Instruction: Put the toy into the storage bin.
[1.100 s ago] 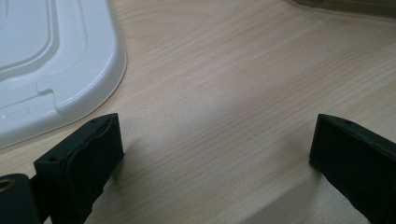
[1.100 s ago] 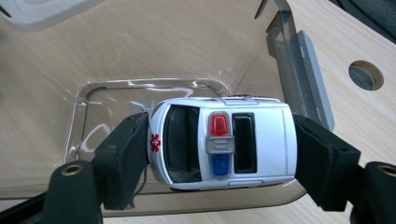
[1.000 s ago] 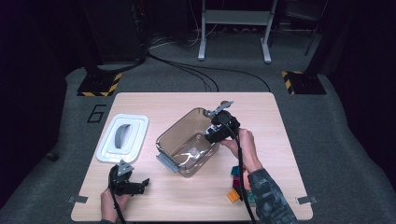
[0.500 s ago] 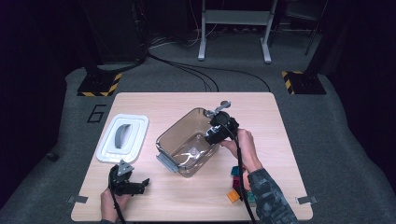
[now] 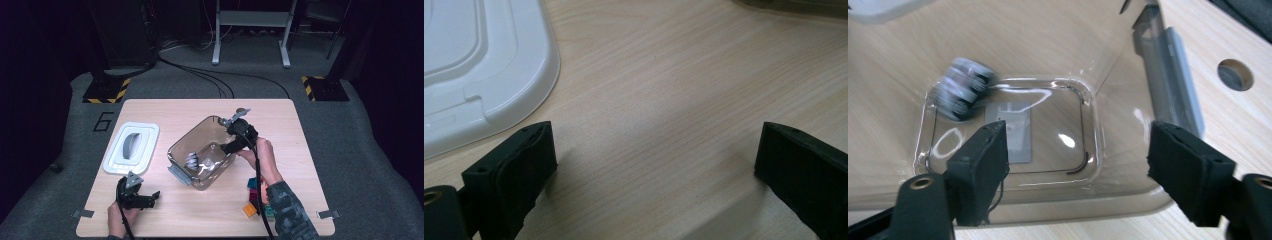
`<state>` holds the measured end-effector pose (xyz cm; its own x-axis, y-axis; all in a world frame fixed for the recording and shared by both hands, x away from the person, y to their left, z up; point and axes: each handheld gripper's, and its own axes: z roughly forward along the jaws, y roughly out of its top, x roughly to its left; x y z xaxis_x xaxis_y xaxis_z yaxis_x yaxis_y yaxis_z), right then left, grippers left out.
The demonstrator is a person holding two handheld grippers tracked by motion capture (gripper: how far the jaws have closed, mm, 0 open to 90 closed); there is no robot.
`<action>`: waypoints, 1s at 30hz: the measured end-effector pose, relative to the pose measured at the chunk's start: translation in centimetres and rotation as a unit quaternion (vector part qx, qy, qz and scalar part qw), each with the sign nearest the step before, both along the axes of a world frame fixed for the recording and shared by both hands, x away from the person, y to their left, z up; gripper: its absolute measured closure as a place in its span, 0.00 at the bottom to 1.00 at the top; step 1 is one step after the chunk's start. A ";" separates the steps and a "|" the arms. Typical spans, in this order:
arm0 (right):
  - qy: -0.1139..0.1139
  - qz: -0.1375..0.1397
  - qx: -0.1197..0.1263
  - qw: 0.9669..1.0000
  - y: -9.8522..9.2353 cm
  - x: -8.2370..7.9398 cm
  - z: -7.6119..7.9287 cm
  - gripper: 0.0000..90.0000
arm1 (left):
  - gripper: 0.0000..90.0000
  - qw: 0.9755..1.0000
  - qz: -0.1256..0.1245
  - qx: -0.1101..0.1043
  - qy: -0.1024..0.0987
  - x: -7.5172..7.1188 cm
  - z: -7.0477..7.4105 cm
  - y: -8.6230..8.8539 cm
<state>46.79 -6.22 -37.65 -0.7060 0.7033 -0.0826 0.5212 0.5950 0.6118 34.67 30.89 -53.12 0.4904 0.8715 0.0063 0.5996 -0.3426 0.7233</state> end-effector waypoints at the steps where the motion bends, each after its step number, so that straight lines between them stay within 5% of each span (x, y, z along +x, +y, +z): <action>1: -0.003 -0.003 0.007 1.000 -0.2 -0.1 0.2 0.22 | 0.03 1.000 0.001 0.000 0.000 0.0 0.0 0.0; 9: -0.028 -0.008 0.052 0.998 -2.7 -1.9 1.6 0.15 | 0.03 1.000 0.001 0.000 0.000 0.0 0.0 0.0; 14: -0.028 -0.018 0.056 0.998 -4.5 -2.9 1.5 0.09 | 0.03 1.000 0.001 0.000 0.000 0.0 0.0 0.0; 30: 0.016 -0.068 0.059 0.996 -10.5 -4.8 -4.0 0.06 | 0.03 1.000 0.001 0.000 0.000 0.0 0.0 0.0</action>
